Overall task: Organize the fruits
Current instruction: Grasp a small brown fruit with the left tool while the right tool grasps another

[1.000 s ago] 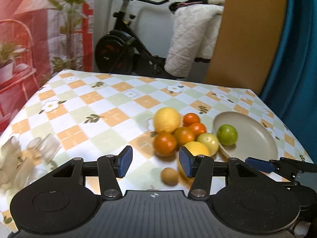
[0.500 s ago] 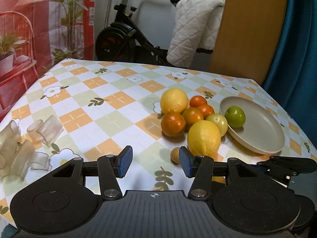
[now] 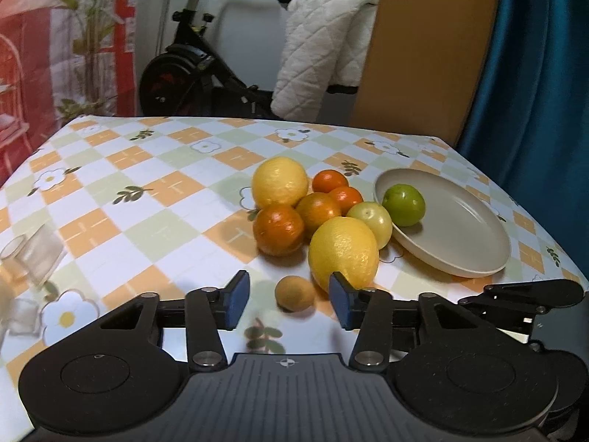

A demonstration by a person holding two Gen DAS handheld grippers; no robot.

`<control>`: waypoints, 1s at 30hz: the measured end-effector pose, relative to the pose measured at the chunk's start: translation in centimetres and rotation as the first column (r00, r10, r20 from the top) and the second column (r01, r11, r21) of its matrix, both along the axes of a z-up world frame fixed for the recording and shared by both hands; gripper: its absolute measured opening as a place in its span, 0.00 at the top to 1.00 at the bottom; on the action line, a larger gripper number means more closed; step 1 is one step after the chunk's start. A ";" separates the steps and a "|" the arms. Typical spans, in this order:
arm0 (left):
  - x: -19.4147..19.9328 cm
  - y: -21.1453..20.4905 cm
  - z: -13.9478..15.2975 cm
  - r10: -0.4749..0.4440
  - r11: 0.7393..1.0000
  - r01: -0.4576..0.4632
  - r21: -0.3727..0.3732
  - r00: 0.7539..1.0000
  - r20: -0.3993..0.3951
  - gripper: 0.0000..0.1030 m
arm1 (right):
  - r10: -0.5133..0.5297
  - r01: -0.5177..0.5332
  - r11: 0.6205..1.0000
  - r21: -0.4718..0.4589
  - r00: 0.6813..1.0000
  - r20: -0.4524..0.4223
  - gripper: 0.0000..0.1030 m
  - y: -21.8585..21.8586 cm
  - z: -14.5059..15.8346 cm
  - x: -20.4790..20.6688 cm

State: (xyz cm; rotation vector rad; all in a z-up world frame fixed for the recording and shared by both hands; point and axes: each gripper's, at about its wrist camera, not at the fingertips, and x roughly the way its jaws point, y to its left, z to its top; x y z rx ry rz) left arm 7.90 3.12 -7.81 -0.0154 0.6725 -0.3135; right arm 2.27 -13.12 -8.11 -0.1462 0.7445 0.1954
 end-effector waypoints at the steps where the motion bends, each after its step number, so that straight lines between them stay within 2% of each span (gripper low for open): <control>1: 0.2 0.0 -0.1 -0.003 1.000 0.003 0.000 1.000 -0.002 0.62 | -0.004 0.004 1.000 0.001 1.000 0.000 0.77 -0.1 0.0 0.0; 6: 1.4 1.1 -0.8 0.025 0.997 -0.029 -0.074 0.998 -0.051 0.64 | -0.012 0.012 1.000 0.002 1.000 0.001 0.77 -0.5 -0.1 -0.1; 10: 1.8 0.9 -0.9 0.020 0.995 -0.026 -0.097 0.998 -0.060 0.64 | -0.013 0.013 1.000 -0.005 1.000 0.000 0.77 -0.5 -0.1 0.0; 14: 2.2 0.6 -1.4 0.019 0.995 -0.026 -0.093 0.997 -0.073 0.64 | -0.013 0.013 1.000 -0.006 1.000 -0.001 0.77 -0.4 -0.1 0.1; 26: 2.3 1.5 -1.9 -0.002 0.990 -0.010 -0.144 0.996 -0.086 0.65 | -0.014 0.014 1.000 -0.005 1.000 -0.005 0.77 -0.3 -0.3 0.1; 30: 2.0 1.4 -2.1 0.001 0.995 -0.010 -0.100 0.995 -0.096 0.72 | -0.022 0.022 1.000 -0.004 1.000 -0.005 0.77 -0.4 -0.2 0.1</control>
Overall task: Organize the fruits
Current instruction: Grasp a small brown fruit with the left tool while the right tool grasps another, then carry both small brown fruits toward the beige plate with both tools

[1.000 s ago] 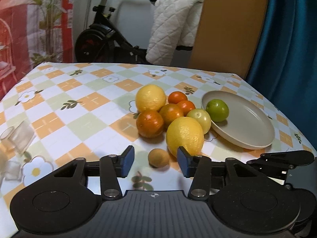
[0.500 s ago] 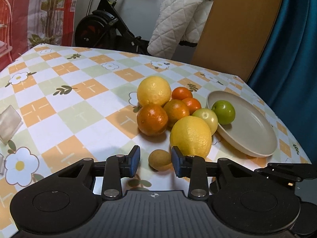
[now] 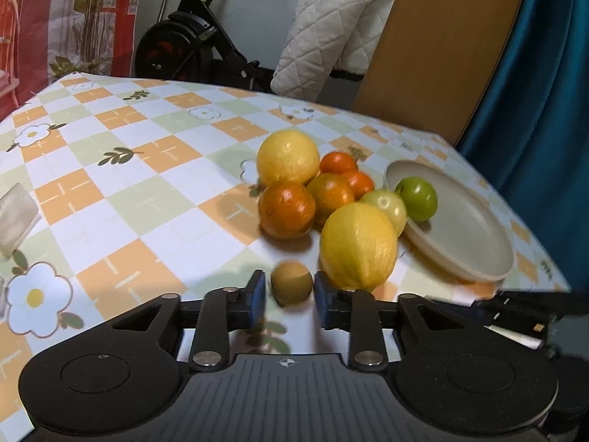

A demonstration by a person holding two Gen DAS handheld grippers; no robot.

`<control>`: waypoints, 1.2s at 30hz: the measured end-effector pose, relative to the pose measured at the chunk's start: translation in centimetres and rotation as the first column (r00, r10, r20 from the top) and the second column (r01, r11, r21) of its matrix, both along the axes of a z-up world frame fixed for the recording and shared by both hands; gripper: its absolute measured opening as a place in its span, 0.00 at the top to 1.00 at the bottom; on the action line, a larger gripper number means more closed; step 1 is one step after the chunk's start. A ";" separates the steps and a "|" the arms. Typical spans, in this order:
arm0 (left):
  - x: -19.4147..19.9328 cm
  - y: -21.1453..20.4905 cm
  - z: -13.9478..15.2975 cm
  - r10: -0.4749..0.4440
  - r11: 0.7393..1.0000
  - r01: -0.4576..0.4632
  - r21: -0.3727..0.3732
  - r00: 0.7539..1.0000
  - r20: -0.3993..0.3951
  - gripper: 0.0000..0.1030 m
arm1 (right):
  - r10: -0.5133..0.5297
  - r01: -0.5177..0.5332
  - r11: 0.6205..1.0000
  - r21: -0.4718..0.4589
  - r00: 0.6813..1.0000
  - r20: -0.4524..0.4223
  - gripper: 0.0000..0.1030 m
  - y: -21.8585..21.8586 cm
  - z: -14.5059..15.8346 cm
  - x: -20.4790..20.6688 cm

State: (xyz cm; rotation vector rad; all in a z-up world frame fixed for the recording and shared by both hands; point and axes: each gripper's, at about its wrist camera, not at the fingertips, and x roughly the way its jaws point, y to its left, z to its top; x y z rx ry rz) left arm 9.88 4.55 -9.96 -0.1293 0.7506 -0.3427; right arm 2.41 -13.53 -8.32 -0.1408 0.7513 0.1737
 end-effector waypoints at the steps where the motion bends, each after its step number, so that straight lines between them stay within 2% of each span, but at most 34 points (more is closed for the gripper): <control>1: -0.1 0.1 0.0 0.003 1.000 -0.003 -0.006 1.000 0.001 0.72 | -0.004 0.004 1.000 0.001 1.000 0.000 0.77 -0.1 0.0 0.0; 15: -0.5 -0.4 0.1 0.015 0.999 -0.016 0.038 0.999 0.032 0.72 | -0.014 0.014 1.000 -0.001 1.000 0.004 0.77 -0.1 0.0 0.1; 36: -2.4 -0.1 1.2 0.026 0.999 -0.029 0.042 0.998 0.060 0.72 | -0.054 0.055 0.998 -0.010 0.998 0.021 0.77 -0.7 0.1 0.0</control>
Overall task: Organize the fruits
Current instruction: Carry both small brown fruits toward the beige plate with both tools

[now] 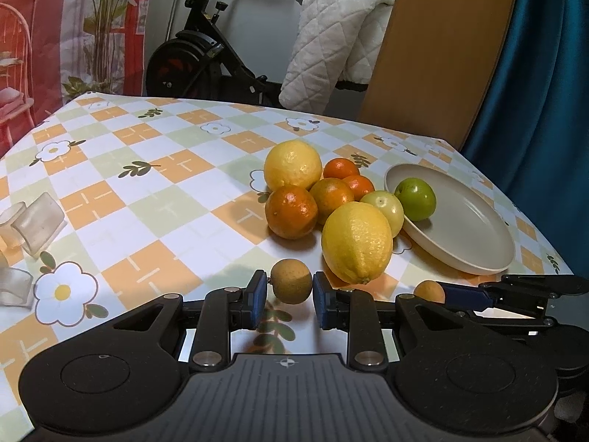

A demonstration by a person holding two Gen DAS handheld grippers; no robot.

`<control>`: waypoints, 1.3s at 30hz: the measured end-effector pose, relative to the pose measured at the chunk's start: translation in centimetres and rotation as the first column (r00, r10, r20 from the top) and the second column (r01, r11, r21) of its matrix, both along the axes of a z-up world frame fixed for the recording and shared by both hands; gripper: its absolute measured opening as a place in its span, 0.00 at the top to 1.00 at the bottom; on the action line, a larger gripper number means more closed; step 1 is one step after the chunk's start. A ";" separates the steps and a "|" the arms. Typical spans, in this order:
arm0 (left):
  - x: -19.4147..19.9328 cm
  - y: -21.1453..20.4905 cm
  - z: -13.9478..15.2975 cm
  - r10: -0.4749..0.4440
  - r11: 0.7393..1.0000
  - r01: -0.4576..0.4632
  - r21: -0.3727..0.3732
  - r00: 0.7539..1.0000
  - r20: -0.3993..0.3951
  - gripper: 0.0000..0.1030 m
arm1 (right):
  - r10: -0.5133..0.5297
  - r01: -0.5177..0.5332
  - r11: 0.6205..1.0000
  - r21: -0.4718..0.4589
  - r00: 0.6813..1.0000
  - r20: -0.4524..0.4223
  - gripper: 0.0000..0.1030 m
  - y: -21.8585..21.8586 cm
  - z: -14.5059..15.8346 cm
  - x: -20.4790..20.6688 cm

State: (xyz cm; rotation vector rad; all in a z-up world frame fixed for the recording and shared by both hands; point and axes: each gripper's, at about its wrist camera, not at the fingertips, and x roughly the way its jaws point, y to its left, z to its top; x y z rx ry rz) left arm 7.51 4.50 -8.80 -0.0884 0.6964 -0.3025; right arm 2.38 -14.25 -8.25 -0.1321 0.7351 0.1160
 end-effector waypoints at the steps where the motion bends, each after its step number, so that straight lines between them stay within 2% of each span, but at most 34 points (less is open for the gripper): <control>1: -0.1 0.0 0.0 -0.001 1.000 0.001 0.001 1.000 0.001 0.72 | -0.001 0.001 1.000 0.000 1.000 0.001 0.77 -0.1 0.1 -0.1; 39: -2.2 -1.8 0.9 -0.080 0.997 0.079 0.026 0.997 0.024 0.72 | -0.016 0.015 1.000 0.022 0.998 0.053 0.77 -0.7 1.0 -0.8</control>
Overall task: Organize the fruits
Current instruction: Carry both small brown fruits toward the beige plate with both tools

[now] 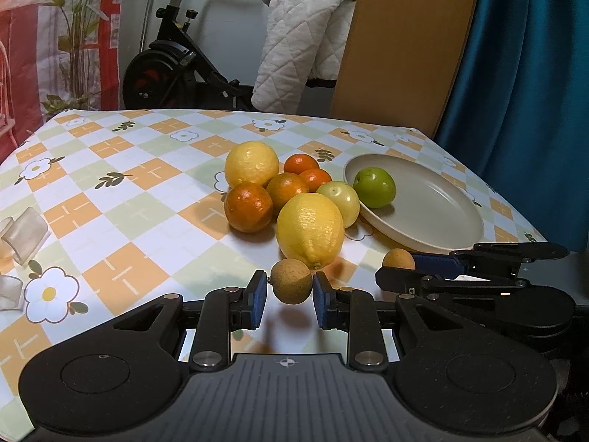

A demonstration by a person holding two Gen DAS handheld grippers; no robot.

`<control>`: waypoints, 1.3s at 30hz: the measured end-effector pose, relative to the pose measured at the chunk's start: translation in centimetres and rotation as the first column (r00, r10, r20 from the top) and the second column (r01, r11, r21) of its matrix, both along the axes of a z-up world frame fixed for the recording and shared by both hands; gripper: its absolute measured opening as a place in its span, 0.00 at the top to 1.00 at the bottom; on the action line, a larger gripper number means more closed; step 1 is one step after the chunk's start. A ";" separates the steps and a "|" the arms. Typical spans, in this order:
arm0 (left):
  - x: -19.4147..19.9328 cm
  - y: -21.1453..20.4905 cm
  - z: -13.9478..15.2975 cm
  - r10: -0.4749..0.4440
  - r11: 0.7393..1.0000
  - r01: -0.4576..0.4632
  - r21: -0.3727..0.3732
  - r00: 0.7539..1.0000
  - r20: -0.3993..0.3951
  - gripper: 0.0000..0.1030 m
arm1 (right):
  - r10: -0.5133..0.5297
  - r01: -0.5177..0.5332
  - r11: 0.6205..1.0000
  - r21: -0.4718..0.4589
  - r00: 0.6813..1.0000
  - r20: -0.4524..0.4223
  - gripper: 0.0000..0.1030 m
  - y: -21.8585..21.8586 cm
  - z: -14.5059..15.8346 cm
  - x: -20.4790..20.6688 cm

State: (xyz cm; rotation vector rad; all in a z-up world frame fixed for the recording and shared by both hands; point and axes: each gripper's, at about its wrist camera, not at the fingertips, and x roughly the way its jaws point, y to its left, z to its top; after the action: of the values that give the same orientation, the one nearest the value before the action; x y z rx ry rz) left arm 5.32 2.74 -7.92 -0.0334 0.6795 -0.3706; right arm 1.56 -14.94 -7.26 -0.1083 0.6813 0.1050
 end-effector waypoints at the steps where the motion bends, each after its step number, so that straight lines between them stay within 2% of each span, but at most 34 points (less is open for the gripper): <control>1: 0.0 -0.1 0.1 -0.001 1.000 0.001 0.000 1.000 0.000 0.72 | 0.000 0.000 1.000 0.000 1.000 0.004 0.77 0.0 0.1 0.0; 7: 0.3 -1.0 1.5 -0.026 1.000 0.026 0.003 0.999 0.038 0.72 | -0.014 0.014 1.000 -0.001 0.998 0.054 0.77 -0.5 1.2 -0.2; 11: 1.1 -2.5 2.9 -0.079 0.997 0.078 0.014 0.994 0.075 0.72 | -0.048 0.048 0.999 0.005 0.995 0.087 0.77 -1.9 2.0 0.3; 16: 2.7 -5.5 3.9 -0.154 0.988 0.152 0.036 0.984 0.085 0.72 | -0.096 0.096 0.995 0.006 0.990 0.107 0.77 -4.4 2.3 1.7; 25: 6.4 -10.3 2.3 -0.212 0.976 0.211 0.058 0.977 0.020 0.72 | -0.146 0.146 0.989 0.011 0.983 0.109 0.77 -7.5 0.9 2.7; 34: 9.6 -11.9 0.6 -0.204 0.975 0.208 0.076 0.978 -0.054 0.72 | -0.136 0.136 0.991 0.005 0.984 0.117 0.77 -8.3 -0.1 3.6; 39: 10.7 -12.4 0.2 -0.192 0.976 0.198 0.088 0.978 -0.076 0.72 | -0.158 0.155 0.987 0.032 0.981 0.117 0.77 -9.1 -0.2 4.0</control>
State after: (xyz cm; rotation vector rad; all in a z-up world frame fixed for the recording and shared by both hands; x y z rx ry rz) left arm 15.98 -9.61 -7.70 0.1132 0.7691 -0.5270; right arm 5.55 -24.03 -7.48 -0.0386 0.5674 -0.0447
